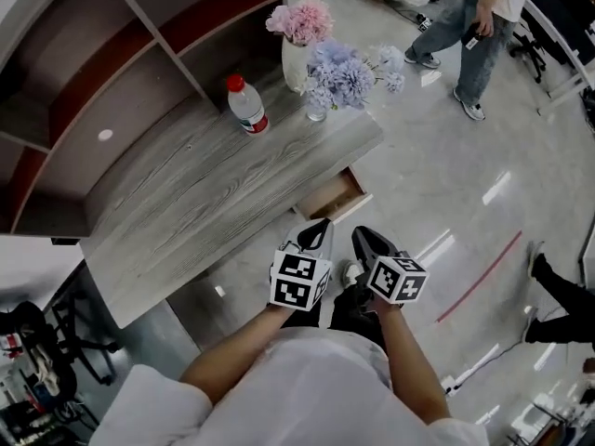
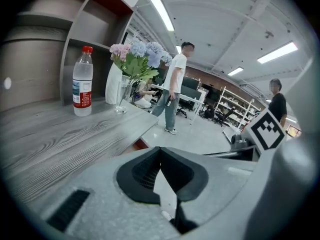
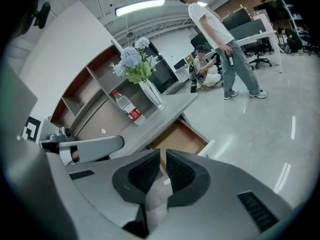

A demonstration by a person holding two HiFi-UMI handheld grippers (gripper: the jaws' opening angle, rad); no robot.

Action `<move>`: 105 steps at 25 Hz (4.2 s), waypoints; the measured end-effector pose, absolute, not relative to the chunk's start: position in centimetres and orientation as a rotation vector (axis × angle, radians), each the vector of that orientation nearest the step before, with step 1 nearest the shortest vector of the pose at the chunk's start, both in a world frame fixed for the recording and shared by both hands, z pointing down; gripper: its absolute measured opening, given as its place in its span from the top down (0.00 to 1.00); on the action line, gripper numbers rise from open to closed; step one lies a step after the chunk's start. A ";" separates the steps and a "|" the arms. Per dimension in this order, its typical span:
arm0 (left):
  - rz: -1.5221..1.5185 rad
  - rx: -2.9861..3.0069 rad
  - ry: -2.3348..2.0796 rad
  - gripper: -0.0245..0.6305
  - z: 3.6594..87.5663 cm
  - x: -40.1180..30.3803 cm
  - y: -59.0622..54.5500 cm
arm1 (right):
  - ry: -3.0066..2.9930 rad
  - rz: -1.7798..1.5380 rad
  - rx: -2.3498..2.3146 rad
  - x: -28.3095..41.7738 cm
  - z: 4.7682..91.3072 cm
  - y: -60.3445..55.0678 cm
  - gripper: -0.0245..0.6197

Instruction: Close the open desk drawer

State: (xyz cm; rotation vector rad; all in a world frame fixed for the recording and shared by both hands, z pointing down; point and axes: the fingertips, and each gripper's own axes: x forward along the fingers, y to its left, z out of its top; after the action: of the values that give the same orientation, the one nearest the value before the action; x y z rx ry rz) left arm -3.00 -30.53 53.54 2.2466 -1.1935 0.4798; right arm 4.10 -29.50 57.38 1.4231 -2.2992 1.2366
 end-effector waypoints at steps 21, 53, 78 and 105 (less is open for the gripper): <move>0.490 1.906 -1.466 0.96 61.2 -2.0 -30.3 | -2.317 1.553 1.019 3.9 68.3 -32.3 0.83; 0.446 1.845 -1.559 0.96 62.9 -3.8 -30.6 | -2.212 2.219 1.088 1.8 71.7 -34.8 0.70; 0.399 1.878 -1.583 0.96 60.6 -3.5 -31.3 | -2.272 2.154 0.939 -0.3 70.0 -38.5 0.70; 0.366 1.747 -1.752 0.96 58.0 -8.6 -27.6 | -2.413 2.116 0.779 -3.8 68.8 -41.7 0.73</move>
State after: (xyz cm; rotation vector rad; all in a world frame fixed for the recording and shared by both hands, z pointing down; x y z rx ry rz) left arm -8.64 -27.65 57.96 1.7474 -1.7518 0.3665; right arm -3.77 -41.70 68.79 0.7791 -2.4128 2.1164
